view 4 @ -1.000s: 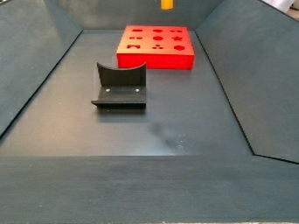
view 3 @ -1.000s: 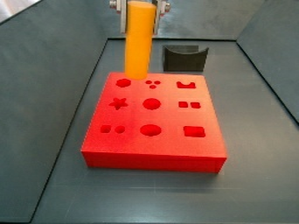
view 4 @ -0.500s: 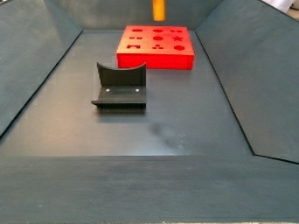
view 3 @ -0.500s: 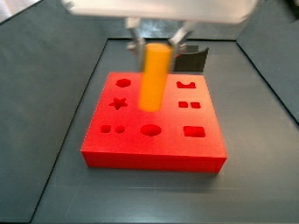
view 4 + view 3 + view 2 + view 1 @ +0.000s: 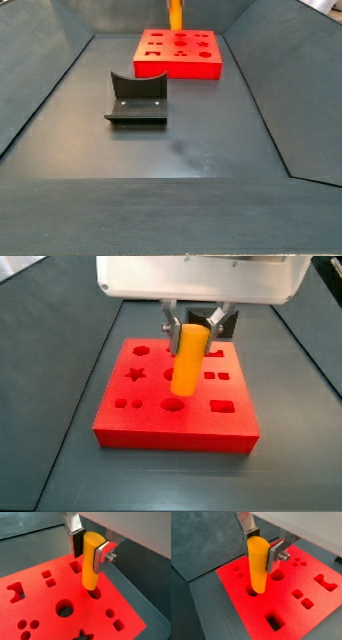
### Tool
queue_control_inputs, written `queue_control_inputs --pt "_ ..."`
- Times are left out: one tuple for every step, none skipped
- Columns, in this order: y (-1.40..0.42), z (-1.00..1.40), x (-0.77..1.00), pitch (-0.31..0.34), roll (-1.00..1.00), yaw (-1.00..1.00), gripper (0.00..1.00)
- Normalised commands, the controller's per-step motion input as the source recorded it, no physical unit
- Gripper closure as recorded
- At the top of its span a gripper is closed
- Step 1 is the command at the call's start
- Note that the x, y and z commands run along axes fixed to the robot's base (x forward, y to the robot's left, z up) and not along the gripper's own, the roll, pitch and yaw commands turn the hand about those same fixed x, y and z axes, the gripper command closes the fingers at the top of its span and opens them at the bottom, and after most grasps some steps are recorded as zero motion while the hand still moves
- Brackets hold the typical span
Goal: Pick up the oval object. Move up. Place the oval object on the fixture. Regrasp the oval object. Move to above the board. Insert the oval object.
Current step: Insert the oval object.
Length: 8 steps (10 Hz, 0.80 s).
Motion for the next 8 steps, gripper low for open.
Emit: queue_control_inputs --pt "-0.15 -0.14 -0.15 0.0 0.06 0.04 1.0" --pt "-0.15 -0.05 -0.14 -0.041 0.01 0.1 1.0" --pt "-0.02 -0.01 0.0 -0.029 0.0 0.0 1.0" --pt "0.0 -0.04 0.0 0.0 0.0 0.0 1.0" --pt "0.0 -0.08 0.0 0.0 0.0 0.0 1.0" --pt "0.0 -0.14 0.0 0.0 0.0 0.0 1.0" --pt "0.0 -0.2 0.0 -0.004 0.0 0.0 1.0" --pt "-0.02 -0.19 0.0 -0.016 0.0 0.0 1.0"
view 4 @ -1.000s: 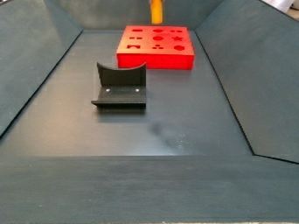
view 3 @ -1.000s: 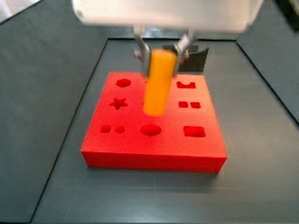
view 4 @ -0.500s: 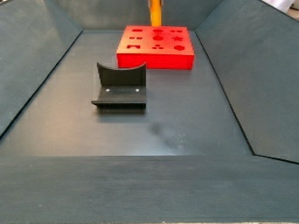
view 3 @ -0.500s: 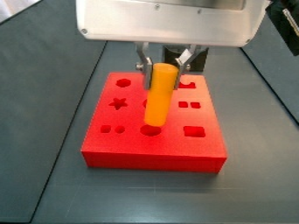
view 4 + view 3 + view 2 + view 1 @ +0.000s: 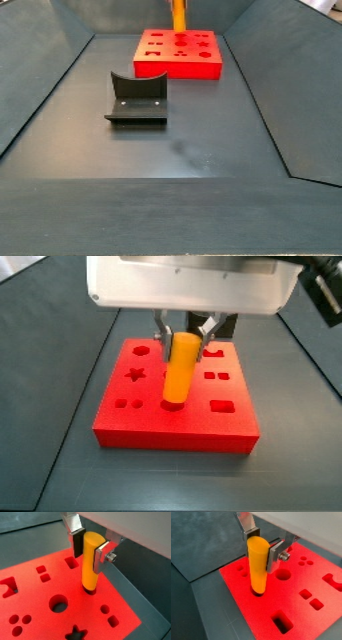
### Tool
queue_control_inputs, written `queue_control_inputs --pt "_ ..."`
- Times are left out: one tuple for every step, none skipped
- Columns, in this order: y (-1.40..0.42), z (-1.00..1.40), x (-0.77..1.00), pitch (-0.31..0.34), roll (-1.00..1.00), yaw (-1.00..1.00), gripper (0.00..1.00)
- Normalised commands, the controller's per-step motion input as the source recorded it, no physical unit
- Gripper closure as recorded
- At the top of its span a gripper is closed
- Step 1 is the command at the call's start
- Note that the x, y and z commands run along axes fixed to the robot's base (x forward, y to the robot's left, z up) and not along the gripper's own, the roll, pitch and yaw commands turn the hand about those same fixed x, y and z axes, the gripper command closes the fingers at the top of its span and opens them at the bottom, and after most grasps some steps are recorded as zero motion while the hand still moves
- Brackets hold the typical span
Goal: Pick up the oval object. Move up. Place the oval object on the fixture. Regrasp the oval object. Move to above the board. Insert the oval object.
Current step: Insert the oval object.
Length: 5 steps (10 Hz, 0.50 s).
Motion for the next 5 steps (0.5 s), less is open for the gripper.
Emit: queue_control_inputs --pt "-0.01 -0.19 0.0 0.0 0.0 0.0 1.0" --pt "0.0 -0.18 0.0 -0.001 0.0 0.0 1.0" --pt "-0.01 -0.17 0.0 0.0 0.0 0.0 1.0" --pt "-0.01 -0.17 0.0 -0.004 0.0 0.0 1.0" --pt "0.0 -0.17 0.0 0.0 0.0 0.0 1.0"
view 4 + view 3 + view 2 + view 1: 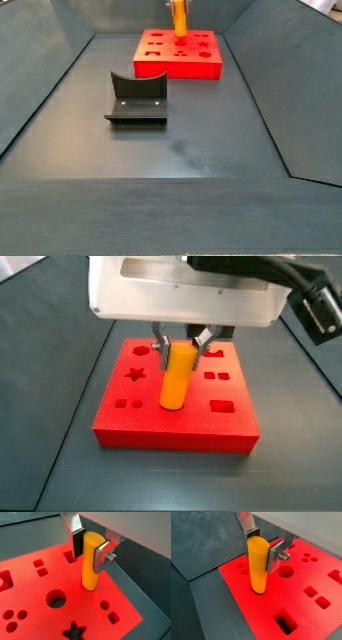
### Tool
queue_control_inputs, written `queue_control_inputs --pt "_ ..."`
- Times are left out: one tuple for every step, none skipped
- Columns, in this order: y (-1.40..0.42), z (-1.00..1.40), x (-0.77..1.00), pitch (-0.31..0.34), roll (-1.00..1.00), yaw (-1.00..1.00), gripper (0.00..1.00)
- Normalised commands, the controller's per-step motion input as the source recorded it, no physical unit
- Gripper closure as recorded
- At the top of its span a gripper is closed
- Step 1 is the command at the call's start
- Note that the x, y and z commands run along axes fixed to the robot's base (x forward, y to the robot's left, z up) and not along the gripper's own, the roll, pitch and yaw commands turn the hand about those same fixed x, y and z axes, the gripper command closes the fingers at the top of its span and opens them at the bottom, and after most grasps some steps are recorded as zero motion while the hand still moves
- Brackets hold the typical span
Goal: Pick up the oval object. Move up. Place the oval object on the fixture. Regrasp the oval object. Move to above the board. Insert the oval object.
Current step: Insert the oval object.
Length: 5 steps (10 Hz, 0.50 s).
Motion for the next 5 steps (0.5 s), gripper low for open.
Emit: queue_control_inputs --pt "0.0 -0.18 0.0 0.0 0.0 0.0 1.0" --pt "0.0 -0.19 0.0 0.0 0.0 0.0 1.0" --pt "0.0 -0.2 0.0 -0.014 -0.02 0.0 1.0" --pt "-0.07 -0.36 -0.01 -0.151 -0.01 0.0 1.0" --pt "-0.05 -0.56 -0.19 -0.324 -0.1 -0.07 1.0"
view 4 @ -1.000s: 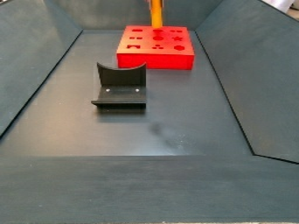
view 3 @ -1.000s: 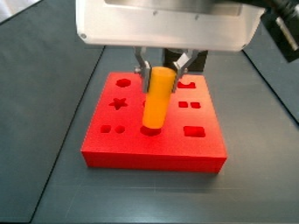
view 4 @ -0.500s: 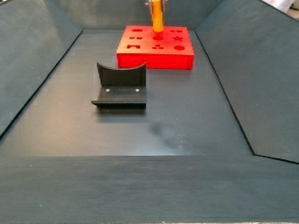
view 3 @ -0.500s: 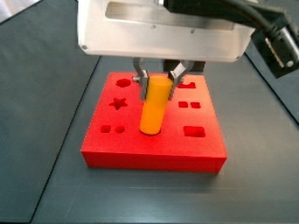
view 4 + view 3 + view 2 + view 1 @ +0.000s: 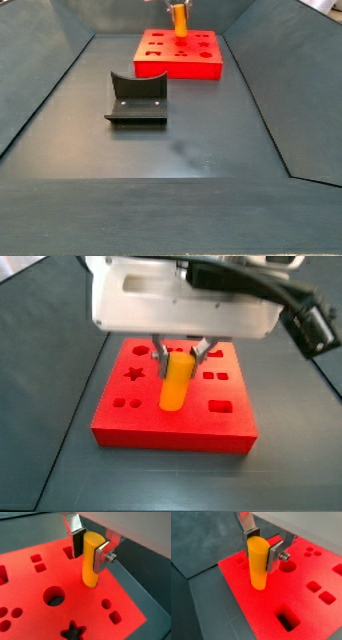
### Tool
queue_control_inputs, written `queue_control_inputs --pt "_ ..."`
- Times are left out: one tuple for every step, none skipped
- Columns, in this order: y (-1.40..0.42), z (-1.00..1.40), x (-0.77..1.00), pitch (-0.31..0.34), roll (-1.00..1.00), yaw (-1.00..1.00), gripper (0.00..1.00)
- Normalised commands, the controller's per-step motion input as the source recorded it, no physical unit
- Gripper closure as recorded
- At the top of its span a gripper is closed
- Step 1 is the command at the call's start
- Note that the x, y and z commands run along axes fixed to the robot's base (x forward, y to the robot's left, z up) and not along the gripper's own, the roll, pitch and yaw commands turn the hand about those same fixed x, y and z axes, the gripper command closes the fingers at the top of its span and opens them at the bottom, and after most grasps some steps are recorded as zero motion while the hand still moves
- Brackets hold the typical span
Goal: Pick up the oval object. Move up. Place the oval object on the fixture. Regrasp the oval object. Move to above the board. Insert the oval object.
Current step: Insert the oval object.
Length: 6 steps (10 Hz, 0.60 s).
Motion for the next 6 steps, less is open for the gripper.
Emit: queue_control_inputs --pt "-0.21 -0.74 0.0 -0.273 -0.03 -0.01 1.0" --pt "-0.3 -0.92 0.07 -0.196 0.0 0.0 1.0" --pt "-0.24 -0.9 0.17 -0.194 -0.02 0.0 1.0" --pt "-0.24 -0.82 0.28 -0.23 -0.06 0.0 1.0" --pt "-0.25 -0.77 0.24 -0.246 -0.08 0.0 1.0" --pt "-0.17 -1.0 0.0 -0.116 0.0 0.0 1.0"
